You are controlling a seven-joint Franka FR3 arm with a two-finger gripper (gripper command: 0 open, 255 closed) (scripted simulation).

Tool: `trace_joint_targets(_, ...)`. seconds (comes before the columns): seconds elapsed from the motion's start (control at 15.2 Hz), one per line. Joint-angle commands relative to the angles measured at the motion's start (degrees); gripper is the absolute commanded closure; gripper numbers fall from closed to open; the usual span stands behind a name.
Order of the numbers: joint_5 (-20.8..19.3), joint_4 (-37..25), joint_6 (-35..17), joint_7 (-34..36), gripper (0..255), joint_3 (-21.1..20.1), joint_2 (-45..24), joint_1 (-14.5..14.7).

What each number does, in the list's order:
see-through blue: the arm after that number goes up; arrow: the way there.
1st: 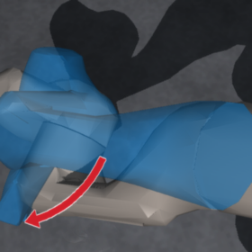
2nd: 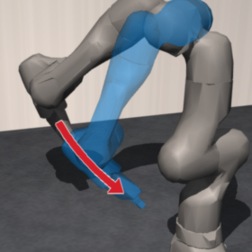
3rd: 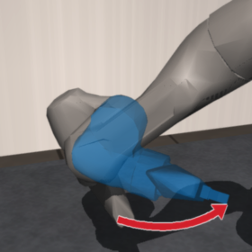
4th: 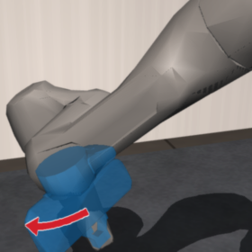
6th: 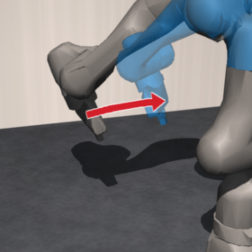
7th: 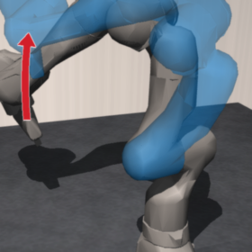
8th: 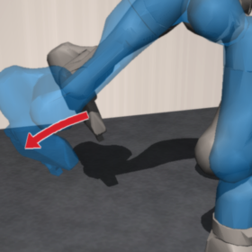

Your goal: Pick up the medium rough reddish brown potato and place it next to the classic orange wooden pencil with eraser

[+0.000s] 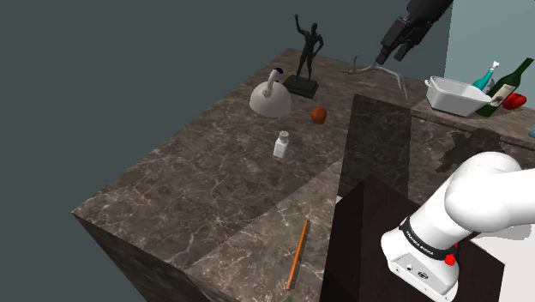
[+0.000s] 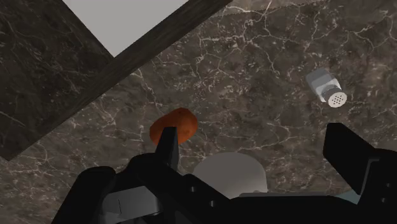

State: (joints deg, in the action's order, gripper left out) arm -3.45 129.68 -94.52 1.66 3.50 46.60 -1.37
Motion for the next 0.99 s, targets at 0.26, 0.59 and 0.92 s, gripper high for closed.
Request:
trace_joint_targets(0.26,0.25,2.47,-6.73,8.12,0,-2.44,-5.39,-2.42)
trace_joint_targets(0.59,-0.01,3.57,-14.5,18.28,0,-5.12,-13.67,-5.47)
trace_joint_targets(0.92,-1.11,2.67,-21.24,28.56,0,-7.19,-23.15,-8.48)
